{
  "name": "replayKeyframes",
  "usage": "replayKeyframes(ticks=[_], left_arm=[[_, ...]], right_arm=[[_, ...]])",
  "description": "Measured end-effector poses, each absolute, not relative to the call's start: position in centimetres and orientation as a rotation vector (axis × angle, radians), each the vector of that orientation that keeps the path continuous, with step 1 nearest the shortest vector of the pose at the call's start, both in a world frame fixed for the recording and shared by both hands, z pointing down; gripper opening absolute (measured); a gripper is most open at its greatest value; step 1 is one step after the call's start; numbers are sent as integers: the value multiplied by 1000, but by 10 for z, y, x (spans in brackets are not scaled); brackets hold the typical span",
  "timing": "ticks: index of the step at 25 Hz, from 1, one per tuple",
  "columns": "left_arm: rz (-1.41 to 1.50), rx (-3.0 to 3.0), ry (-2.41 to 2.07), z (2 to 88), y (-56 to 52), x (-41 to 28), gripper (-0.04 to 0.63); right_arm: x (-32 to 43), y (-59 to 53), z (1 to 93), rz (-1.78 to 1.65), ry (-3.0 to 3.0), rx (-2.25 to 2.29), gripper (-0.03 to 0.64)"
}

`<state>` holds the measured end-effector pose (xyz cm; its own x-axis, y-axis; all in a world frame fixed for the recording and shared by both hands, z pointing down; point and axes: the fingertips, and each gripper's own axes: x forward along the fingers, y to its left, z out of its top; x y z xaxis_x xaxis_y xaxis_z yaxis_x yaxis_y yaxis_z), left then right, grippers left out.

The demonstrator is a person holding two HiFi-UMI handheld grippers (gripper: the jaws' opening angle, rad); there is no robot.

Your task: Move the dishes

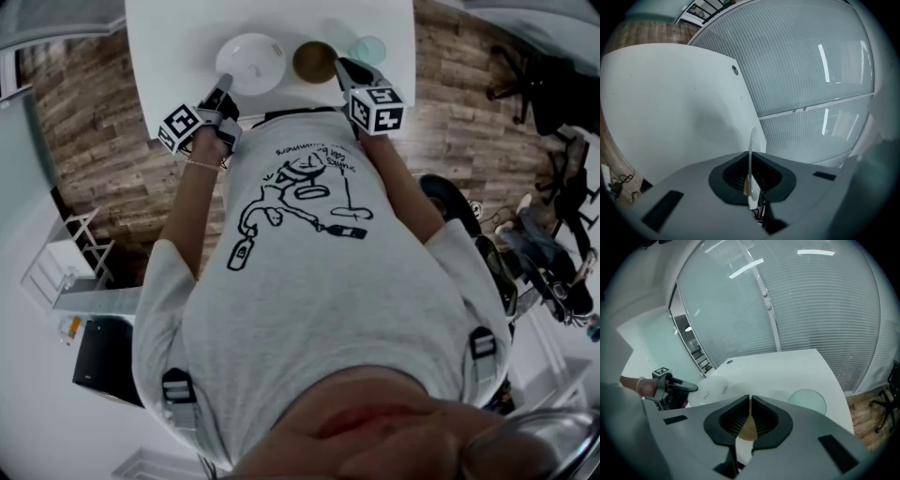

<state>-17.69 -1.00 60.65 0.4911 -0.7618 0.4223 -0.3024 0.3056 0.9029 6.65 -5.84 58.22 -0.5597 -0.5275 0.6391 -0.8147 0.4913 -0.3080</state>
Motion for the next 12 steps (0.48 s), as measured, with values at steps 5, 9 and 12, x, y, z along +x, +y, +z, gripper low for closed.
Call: replayKeyframes(ticks=[5,9,12], left_arm=[[-362,1274,-1092,625,-9,-177,12],[-352,1266,-1100,635,-10,-177,12],[-343,1261,-1107,646,-10,-176,12]], right_arm=[[50,-56,565,784,-2376,1011,41],[39,-53,548,716,-2446,946,41],[31,-49,536,678,-2490,896,41]])
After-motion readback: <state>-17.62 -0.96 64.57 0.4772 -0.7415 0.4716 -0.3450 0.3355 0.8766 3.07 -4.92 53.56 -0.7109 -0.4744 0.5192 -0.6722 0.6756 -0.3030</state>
